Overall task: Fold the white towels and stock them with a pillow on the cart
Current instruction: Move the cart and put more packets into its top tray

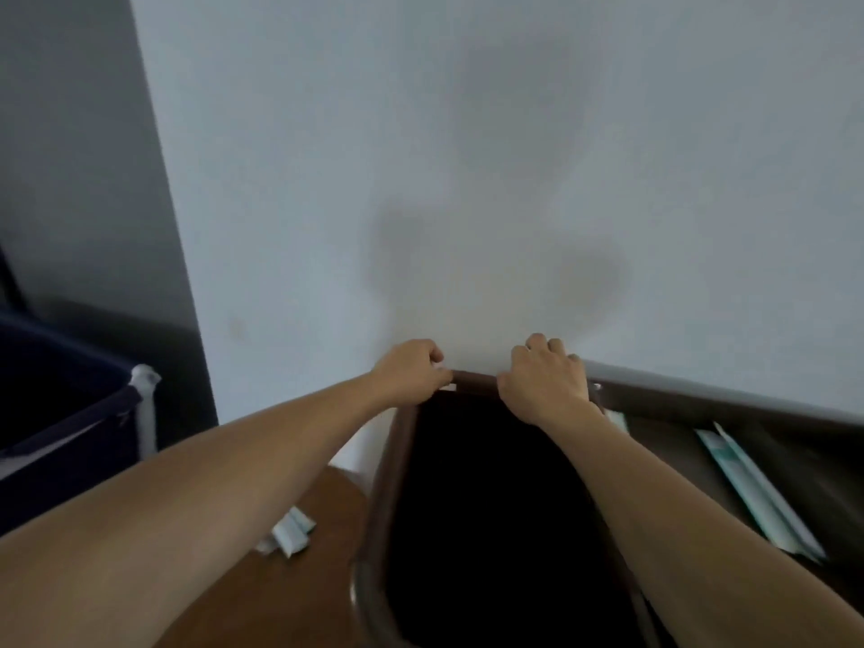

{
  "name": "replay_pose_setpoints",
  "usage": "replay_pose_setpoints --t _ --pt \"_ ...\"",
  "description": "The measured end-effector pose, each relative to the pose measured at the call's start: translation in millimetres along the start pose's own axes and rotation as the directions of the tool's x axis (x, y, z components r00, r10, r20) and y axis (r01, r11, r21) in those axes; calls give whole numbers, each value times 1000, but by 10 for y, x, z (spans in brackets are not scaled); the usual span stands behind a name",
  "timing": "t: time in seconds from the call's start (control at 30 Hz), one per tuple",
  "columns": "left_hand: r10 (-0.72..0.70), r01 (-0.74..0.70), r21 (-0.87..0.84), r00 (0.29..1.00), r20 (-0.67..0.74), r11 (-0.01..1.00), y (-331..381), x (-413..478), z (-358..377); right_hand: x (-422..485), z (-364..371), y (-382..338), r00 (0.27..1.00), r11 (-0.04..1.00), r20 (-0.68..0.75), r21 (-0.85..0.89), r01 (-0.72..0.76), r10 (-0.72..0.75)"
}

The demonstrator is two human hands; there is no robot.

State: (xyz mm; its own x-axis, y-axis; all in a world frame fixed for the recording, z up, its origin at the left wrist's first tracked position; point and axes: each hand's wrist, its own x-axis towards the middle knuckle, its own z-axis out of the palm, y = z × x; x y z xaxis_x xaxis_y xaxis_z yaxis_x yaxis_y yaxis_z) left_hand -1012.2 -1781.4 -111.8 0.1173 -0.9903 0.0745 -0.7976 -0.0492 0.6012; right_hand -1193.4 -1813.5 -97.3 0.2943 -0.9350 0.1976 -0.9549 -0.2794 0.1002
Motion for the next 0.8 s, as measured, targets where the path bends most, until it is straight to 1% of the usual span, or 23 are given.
replay_pose_setpoints --t 0.07,0.23,0.4,0.5,0.6,0.7,0.8 --pt "-12 13 51 1000 -10 999 -522 -104 -353 67 -13 -583 999 999 -2 4 43 -43" --pt "-125 125 159 992 -15 979 -1949 -429 -1192 227 131 -2055 988 988 44 50 146 -148" --pt "-247 236 241 969 12 941 -3091 -711 -1602 377 462 -3199 950 966 175 79 247 -257" --pt "-290 277 246 957 17 929 -3595 -694 -1586 536 810 -3594 923 963 275 98 252 -270" --pt "-347 325 237 936 59 916 -3965 -662 -1367 628 1286 -3821 870 961 409 155 231 -275" --pt "-429 378 265 887 168 887 -4300 -535 -1050 779 1866 -3966 816 957 511 236 169 -271" --pt "-518 469 236 822 234 851 -4618 -312 -771 966 2515 -4073 741 954 612 268 135 -277"
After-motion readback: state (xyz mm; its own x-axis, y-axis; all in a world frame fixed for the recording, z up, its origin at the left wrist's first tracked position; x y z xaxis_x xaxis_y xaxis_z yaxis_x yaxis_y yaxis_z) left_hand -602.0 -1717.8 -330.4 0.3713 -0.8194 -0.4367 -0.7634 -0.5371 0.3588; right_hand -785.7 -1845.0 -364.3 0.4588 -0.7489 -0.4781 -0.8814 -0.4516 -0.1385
